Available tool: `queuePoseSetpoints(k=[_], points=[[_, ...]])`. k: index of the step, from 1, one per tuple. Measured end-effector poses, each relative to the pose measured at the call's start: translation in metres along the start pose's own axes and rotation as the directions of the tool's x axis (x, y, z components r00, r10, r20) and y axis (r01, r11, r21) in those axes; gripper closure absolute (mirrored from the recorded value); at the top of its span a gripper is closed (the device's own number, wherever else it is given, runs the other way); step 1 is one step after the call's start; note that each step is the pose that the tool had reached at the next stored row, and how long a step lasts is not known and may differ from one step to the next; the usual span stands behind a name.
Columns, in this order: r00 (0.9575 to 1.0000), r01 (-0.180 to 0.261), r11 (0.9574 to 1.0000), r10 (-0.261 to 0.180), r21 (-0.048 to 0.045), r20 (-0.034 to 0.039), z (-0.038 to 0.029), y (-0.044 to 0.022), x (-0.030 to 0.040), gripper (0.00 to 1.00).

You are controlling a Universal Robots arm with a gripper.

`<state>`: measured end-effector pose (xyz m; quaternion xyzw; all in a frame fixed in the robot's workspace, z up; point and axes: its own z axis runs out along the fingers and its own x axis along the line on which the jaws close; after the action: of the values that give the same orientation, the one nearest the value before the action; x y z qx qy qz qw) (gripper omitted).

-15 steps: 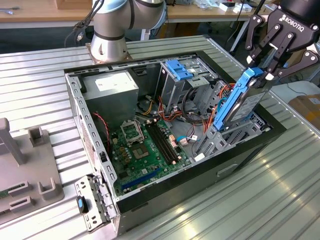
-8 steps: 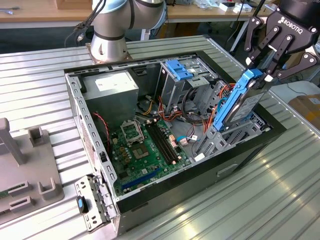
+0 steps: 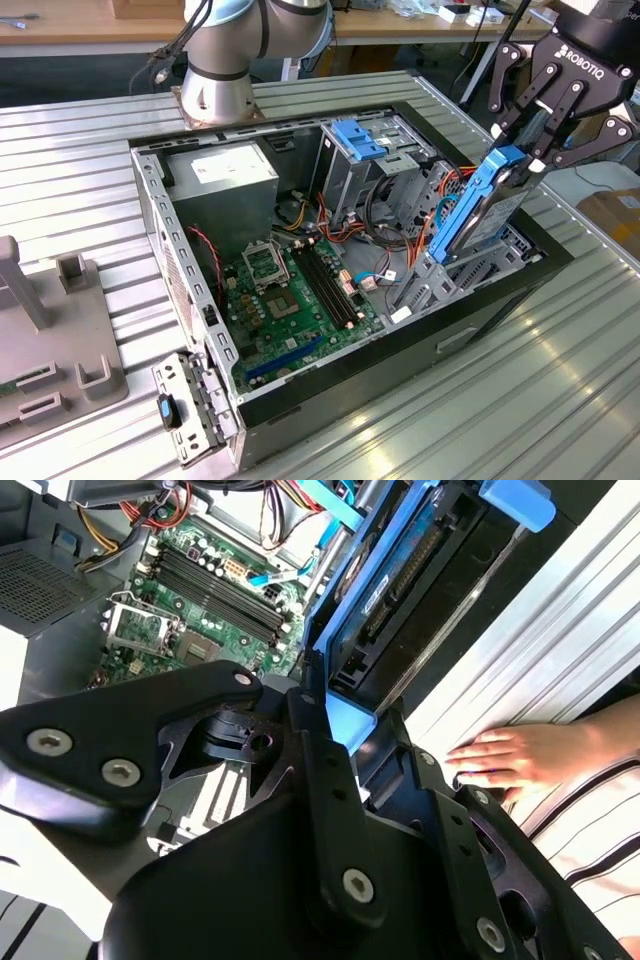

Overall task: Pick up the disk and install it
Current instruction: 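Insert the disk into the insertion slot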

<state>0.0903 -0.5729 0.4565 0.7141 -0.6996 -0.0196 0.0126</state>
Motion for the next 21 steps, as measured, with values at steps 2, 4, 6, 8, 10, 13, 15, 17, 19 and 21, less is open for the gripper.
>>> queuePoseSetpoints(k=[2,4,6,8,10,13,15,17,19,21], points=[[1.0,0.0,1.0,0.0,0.0007,0.0006,0.0005,0.0,0.0014,0.64],[1.0,0.0,1.0,0.0,0.0,-0.0002,0.0007,0.0008,0.0032,0.64],[1.0,0.0,1.0,0.0,0.0,0.0001,0.0016,0.0009,0.0042,0.64],[1.0,0.0,1.0,0.0,0.0,0.0,0.0035,0.0013,0.0064,0.64],[1.0,0.0,1.0,0.0,0.0,-0.0003,0.0055,0.0014,0.0081,0.64],[1.0,0.0,1.0,0.0,0.0,-0.0005,0.0065,0.0014,0.0085,0.64],[1.0,0.0,1.0,0.0,-0.0001,-0.0004,0.011,0.0012,0.0087,0.64],[1.0,0.0,1.0,0.0,0.0,-0.0002,0.0165,0.001,0.0092,0.64],[1.0,0.0,1.0,0.0,0.0,-0.0002,0.0234,0.0007,0.0104,0.64],[1.0,0.0,1.0,0.0,0.0,-0.0002,0.0293,0.0005,0.0114,0.64]])
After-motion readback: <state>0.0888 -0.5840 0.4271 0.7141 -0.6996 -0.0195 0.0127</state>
